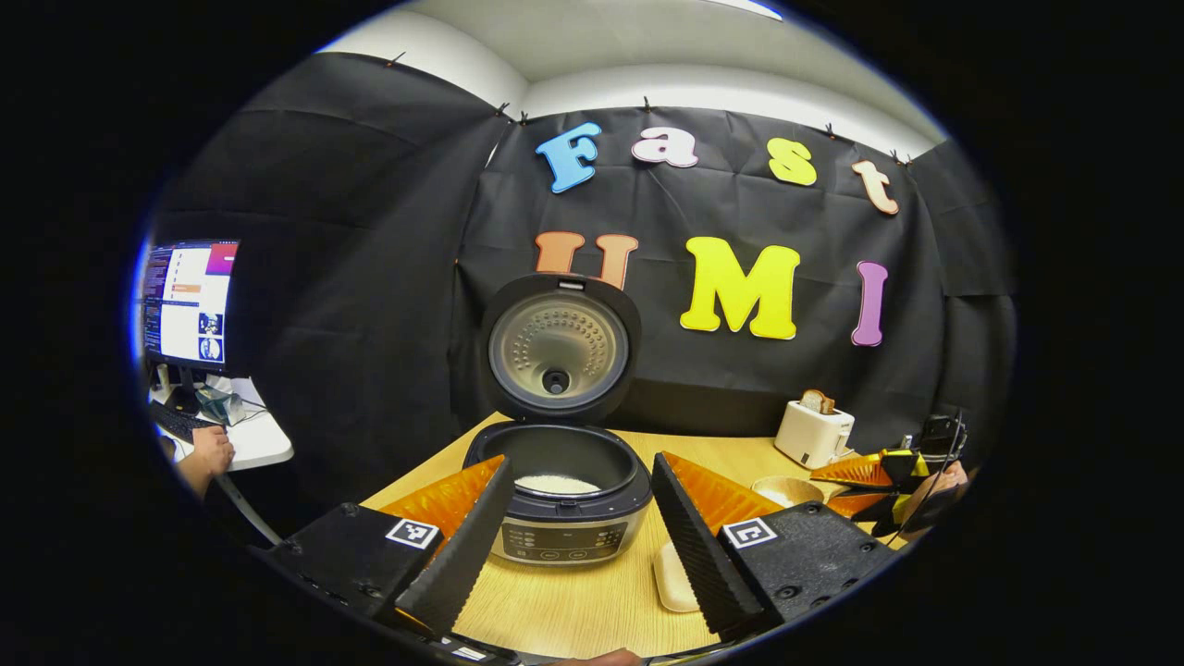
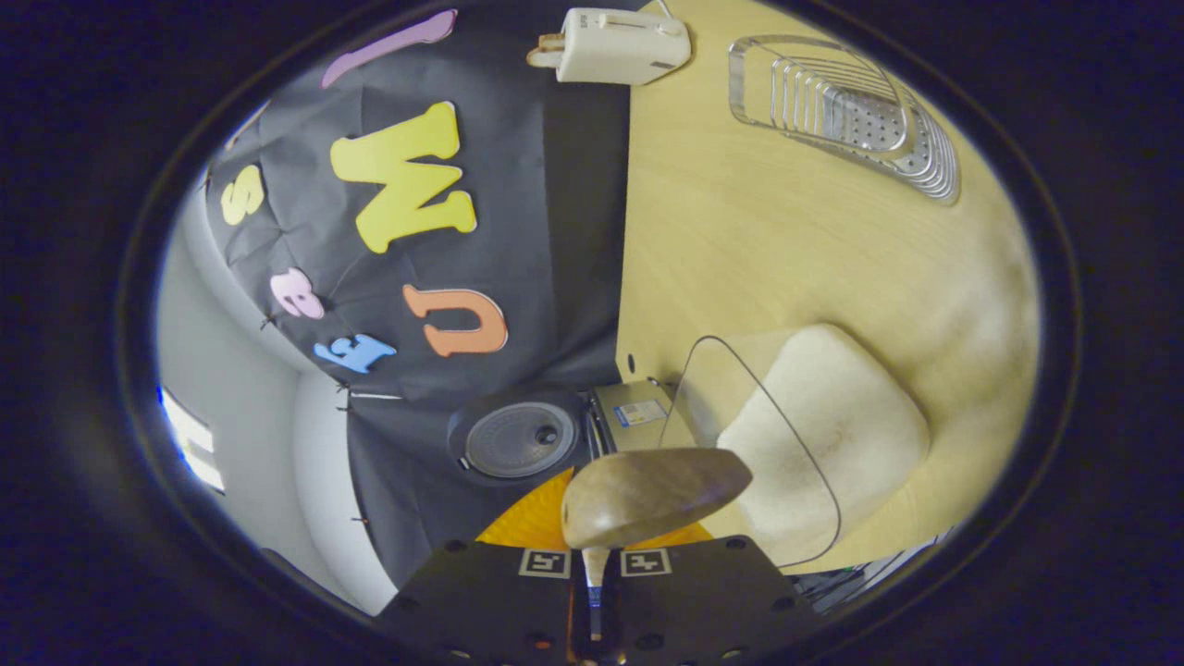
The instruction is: Close the left gripper, press the button to open the rice cooker; take a wooden spoon from the chopstick holder with the right hand, scoop a spoonful of rice and pour it into the rice cooker, then put the wooden spoon back into the chopstick holder.
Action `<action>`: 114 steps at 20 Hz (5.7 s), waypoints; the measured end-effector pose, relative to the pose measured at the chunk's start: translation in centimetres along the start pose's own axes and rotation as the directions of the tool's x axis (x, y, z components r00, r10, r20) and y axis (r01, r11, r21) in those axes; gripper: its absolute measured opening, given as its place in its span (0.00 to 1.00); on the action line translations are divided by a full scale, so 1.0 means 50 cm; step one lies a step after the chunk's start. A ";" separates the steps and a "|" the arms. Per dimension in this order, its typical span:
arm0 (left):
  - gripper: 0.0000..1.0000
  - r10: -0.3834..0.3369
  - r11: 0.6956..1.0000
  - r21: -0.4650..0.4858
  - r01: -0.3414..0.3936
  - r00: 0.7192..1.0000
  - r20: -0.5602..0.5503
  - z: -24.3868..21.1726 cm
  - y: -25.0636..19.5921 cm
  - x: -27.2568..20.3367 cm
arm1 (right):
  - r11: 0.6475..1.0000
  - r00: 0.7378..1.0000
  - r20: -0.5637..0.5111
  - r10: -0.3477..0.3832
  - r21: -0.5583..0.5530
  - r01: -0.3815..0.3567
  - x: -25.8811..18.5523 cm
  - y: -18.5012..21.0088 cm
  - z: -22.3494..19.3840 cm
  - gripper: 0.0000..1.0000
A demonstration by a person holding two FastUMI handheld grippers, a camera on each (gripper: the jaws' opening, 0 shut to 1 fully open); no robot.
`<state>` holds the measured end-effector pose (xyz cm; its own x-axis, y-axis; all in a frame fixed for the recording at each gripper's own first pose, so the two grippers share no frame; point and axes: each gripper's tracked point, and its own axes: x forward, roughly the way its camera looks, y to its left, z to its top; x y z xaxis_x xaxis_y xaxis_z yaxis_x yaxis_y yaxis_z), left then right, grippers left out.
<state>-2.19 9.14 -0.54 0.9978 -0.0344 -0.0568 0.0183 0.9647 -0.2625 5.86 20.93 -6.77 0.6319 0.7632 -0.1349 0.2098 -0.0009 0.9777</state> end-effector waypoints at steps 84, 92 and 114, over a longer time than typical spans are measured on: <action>0.95 0.072 0.996 0.050 -0.072 0.997 0.000 -0.003 0.061 0.005 | -0.481 0.743 0.665 -0.078 -0.678 0.556 0.355 0.352 -0.104 0.05; 0.95 0.034 0.996 0.085 -0.037 0.999 0.031 0.014 -0.021 0.010 | -0.408 0.683 0.729 -0.043 -0.637 0.654 0.191 0.368 0.030 0.05; 0.95 -0.132 0.981 0.149 0.125 0.990 0.042 0.007 -0.213 0.001 | -0.110 0.513 0.825 -0.237 -0.547 0.830 -0.159 0.119 0.386 0.05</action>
<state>-2.32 -1.05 2.59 0.9884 -0.1506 0.0195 0.1518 0.9810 -0.1208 16.50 2.40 -2.99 0.8901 -0.1418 -0.4331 0.0934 0.9869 -0.1312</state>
